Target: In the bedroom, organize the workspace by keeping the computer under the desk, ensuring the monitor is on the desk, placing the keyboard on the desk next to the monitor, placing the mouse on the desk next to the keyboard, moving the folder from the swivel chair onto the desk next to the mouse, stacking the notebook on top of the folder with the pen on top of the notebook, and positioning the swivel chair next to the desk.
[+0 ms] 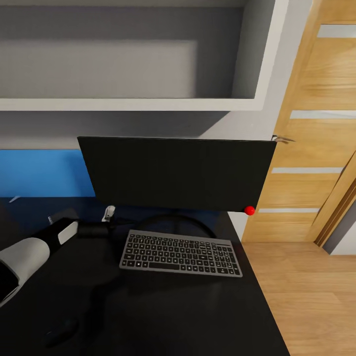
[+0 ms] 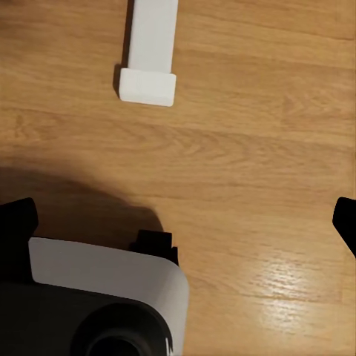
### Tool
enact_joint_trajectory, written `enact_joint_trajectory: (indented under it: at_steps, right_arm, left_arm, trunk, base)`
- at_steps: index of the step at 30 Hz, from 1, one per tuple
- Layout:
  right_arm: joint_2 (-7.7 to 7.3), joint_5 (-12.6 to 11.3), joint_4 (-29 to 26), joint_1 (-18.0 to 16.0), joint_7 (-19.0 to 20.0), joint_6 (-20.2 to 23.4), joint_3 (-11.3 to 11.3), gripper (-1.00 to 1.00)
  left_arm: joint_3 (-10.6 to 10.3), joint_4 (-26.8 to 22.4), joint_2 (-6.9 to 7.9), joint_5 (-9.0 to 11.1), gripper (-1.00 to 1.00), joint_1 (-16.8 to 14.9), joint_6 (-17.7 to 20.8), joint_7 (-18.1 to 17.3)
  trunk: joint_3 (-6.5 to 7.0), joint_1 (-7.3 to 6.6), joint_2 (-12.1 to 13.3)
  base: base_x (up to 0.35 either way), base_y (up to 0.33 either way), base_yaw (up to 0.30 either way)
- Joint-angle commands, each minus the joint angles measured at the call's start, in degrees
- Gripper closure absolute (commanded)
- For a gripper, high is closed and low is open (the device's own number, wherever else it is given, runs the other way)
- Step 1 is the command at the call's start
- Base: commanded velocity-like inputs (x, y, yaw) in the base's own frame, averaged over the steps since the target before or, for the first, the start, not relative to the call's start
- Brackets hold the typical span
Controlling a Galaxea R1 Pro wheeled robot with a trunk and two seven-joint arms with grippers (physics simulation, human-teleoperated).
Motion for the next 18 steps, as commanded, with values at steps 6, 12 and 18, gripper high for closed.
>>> enact_joint_trajectory:
  at_steps: [6, 12, 18]
  right_arm:
    - [-0.05, -0.5, -0.2, 0.0, -0.5, 0.1, 0.3, -1.00]
    - [-0.06, -0.6, -0.2, 0.0, -0.5, 0.0, 0.3, -1.00]
    - [-0.07, -0.6, -0.2, 0.0, -0.5, 0.0, 0.3, -1.00]
  left_arm:
    - [5.1, 1.1, -0.89, 0.4, -1.00, 0.0, -4.1, 8.0]
    - [6.3, 1.2, -1.49, 0.2, -1.00, 0.3, -6.0, 10.1]
    - [6.5, 1.2, -1.54, 0.3, -1.00, 0.5, -7.1, 11.7]
  trunk:
    - [-0.05, 0.00, 0.0]
    - [-0.05, 0.00, 0.0]
    - [-0.05, 0.00, 0.0]
  base:
    - [0.000, 0.000, 0.000]
    - [0.000, 0.000, 0.000]
    - [0.000, 0.000, 0.000]
